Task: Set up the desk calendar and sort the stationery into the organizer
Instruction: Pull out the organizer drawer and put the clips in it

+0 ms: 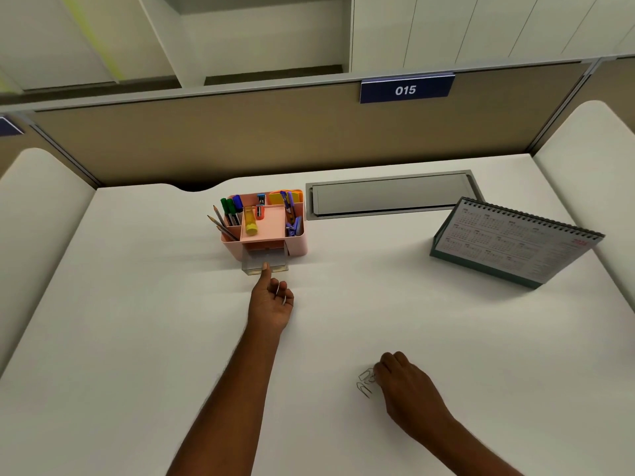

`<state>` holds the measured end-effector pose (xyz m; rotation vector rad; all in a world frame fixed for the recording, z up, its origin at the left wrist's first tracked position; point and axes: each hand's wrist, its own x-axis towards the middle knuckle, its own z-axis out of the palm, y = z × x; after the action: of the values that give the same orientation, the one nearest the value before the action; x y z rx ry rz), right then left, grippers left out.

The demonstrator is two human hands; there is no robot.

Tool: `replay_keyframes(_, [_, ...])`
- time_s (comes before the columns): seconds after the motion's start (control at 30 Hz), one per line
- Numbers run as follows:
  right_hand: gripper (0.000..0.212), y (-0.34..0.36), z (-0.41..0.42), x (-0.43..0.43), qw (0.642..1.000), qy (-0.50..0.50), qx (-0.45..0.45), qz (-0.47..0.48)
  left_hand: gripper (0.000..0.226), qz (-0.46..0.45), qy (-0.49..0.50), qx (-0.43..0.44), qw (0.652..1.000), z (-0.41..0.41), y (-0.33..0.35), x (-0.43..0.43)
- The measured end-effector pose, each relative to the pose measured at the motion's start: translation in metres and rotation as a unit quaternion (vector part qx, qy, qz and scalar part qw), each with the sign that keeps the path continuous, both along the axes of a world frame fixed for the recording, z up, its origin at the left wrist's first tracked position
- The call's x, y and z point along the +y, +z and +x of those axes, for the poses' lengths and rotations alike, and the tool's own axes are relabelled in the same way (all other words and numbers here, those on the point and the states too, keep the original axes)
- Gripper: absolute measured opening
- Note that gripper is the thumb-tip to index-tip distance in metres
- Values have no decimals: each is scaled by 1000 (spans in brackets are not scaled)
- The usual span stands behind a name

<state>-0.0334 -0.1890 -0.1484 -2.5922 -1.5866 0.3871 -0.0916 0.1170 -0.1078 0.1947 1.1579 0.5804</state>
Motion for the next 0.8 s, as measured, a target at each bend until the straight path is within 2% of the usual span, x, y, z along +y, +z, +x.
replay_keyframes(0.23, [33, 4, 1, 4, 1000, 10, -16, -4, 37, 13, -7, 6, 1000, -2, 0, -2])
replay_keyframes(0.4, [37, 2, -3, 3, 1000, 0, -19, -16, 48, 21, -19, -7, 1000, -6, -1, -8])
replay_keyframes(0.5, [39, 4, -3, 5, 1000, -3, -25, -17, 44, 33, -69, 8, 997, -8, 3, -25])
replay_keyframes(0.57, [38, 4, -2, 6, 1000, -2, -28, -12, 31, 60, -136, 45, 988, -10, 5, -41])
replay_keyframes(0.7, [32, -1, 0, 9, 999, -10, -31, 3, 11, 180, -285, 109, 935, -17, 3, -81])
replay_keyframes(0.8, [28, -5, 2, 13, 999, -28, -21, 20, 6, 283, -399, 162, 857, -24, -3, -112])
